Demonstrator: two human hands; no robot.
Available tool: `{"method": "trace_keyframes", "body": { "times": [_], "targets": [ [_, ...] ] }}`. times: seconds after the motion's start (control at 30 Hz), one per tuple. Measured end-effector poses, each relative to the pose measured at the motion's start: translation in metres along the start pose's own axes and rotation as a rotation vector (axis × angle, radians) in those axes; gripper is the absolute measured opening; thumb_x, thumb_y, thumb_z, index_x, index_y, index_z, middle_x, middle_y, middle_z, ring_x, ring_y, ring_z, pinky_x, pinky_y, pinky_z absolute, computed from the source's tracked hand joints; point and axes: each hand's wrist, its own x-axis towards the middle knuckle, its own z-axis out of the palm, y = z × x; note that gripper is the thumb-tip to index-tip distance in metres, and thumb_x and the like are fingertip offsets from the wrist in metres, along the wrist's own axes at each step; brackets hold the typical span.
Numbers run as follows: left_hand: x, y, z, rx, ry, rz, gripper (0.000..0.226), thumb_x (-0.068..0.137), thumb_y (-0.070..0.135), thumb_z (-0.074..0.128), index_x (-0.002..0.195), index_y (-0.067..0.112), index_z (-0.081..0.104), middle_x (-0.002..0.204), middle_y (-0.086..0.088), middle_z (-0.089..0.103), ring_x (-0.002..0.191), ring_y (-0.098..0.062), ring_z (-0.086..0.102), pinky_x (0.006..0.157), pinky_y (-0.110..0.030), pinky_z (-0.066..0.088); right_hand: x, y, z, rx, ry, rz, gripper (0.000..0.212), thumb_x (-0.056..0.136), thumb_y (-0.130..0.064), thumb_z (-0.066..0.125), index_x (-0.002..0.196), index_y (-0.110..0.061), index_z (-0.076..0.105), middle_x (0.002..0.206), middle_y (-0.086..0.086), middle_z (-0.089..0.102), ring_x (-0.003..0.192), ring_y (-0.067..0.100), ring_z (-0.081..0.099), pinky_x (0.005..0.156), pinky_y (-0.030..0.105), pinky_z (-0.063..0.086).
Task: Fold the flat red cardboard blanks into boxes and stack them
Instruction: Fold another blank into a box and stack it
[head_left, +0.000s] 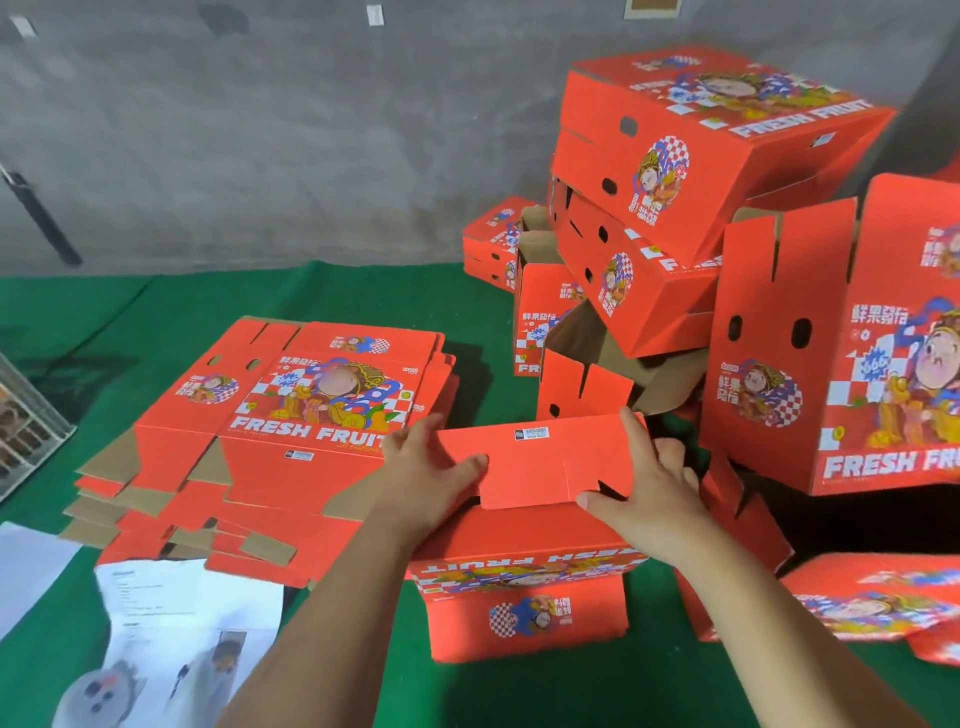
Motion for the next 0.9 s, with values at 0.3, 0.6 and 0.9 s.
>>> {"method": "trace_keyframes", "body": {
  "times": [0.3, 0.6, 0.9],
  "targets": [
    [-0.008, 0.01, 0.003, 0.318, -0.051, -0.086, 0.074, 0.081, 0.063, 0.078, 0.134, 0.025, 0.043, 0.126, -0.014, 0.056, 0.113, -0.04, 0.062, 0.096, -0.051, 0.052, -0.009, -0.018, 0.004, -0.141, 0.108, 0.098, 0.102, 0.078, -0.064, 0.063, 0.15, -0.054, -0.008, 0.126, 0.002, 0.027, 0.119, 0.032, 0.04, 0.083, 0.047, 0.049],
    [-0.059, 0.042, -0.032, -0.915, -0.315, -0.648, 0.088, 0.086, 0.091, 0.035, 0.13, 0.021, 0.067, 0.099, -0.016, 0.08, 0.082, -0.034, 0.079, 0.059, -0.047, 0.062, -0.023, -0.01, -0.029, 0.593, -0.021, 0.31, 0.056, 0.087, -0.081, 0.045, 0.118, -0.036, 0.054, 0.13, 0.004, 0.059, 0.096, 0.012, 0.055, 0.076, 0.033, 0.042],
    [-0.065, 0.115, -0.065, -0.73, -0.153, -0.364, 0.041, 0.11, 0.008, 0.036, 0.07, 0.007, 0.031, 0.067, -0.017, 0.039, 0.093, -0.016, 0.042, 0.045, -0.008, 0.036, -0.059, -0.018, -0.098, 0.601, 0.293, 0.187, 0.075, 0.067, -0.098, 0.033, 0.107, -0.036, 0.05, 0.111, -0.011, 0.057, 0.116, 0.027, 0.056, 0.1, 0.047, 0.04]
  ]
}}
